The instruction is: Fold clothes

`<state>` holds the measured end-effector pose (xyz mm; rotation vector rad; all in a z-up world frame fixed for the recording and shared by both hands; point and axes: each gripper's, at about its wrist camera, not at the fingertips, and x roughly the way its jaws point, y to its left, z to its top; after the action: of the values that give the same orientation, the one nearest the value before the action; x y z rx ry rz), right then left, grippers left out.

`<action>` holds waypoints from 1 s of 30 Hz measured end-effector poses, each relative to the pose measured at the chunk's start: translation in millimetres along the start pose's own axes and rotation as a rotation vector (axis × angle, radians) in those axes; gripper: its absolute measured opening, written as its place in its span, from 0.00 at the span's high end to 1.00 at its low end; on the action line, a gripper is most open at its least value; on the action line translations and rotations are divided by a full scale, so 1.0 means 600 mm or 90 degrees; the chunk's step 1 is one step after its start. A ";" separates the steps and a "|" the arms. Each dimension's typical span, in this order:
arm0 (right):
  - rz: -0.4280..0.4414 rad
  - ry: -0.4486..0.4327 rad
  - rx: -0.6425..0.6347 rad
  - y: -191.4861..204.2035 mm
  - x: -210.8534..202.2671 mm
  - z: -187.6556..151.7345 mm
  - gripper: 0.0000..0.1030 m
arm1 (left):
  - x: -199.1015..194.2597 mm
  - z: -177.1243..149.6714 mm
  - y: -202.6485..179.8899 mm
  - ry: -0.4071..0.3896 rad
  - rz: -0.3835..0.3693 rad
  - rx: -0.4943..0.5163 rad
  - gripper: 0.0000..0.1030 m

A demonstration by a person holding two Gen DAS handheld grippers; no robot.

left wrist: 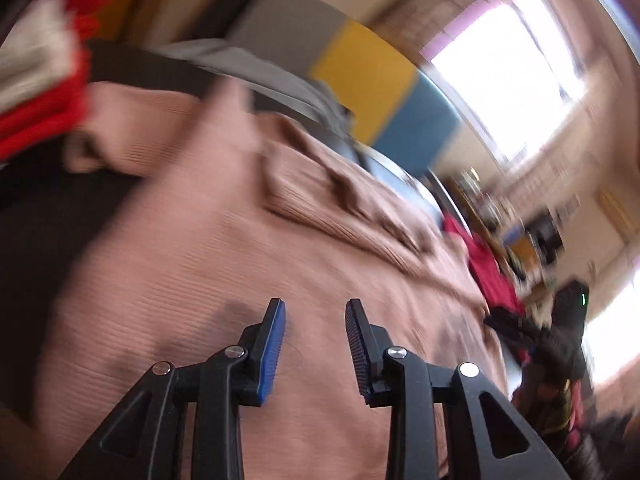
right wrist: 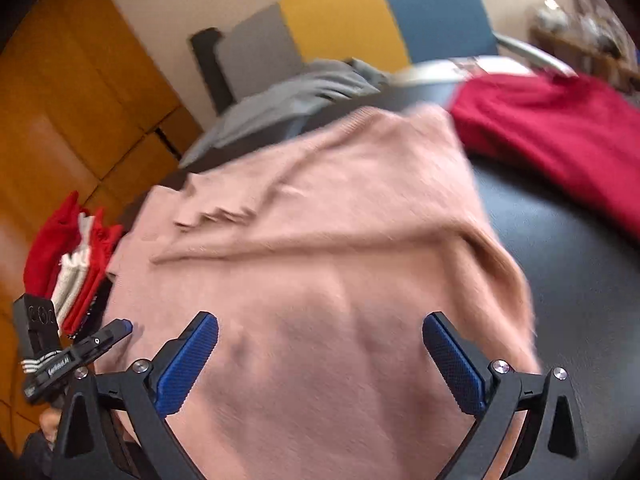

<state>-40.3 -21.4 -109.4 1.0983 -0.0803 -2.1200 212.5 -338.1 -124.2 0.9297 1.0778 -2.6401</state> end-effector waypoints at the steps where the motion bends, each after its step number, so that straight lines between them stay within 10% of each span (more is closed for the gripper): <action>1: -0.004 -0.003 -0.021 0.017 0.012 0.010 0.00 | -0.010 0.013 0.015 -0.015 0.004 -0.023 0.69; 12: -0.245 0.005 -0.187 0.040 0.166 0.112 0.00 | -0.035 0.110 0.112 -0.166 0.132 -0.254 0.55; 19: -0.193 0.013 -0.122 -0.001 0.164 0.110 0.00 | 0.018 0.140 0.137 -0.197 0.245 -0.327 0.54; 30: -0.195 0.002 -0.127 0.003 0.158 0.105 0.00 | 0.075 0.172 0.150 -0.222 0.293 -0.436 0.61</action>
<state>-119.6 -99.5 -133.9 1.0470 0.3131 -2.3344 157.1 -469.5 -146.5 0.4678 1.3353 -1.7754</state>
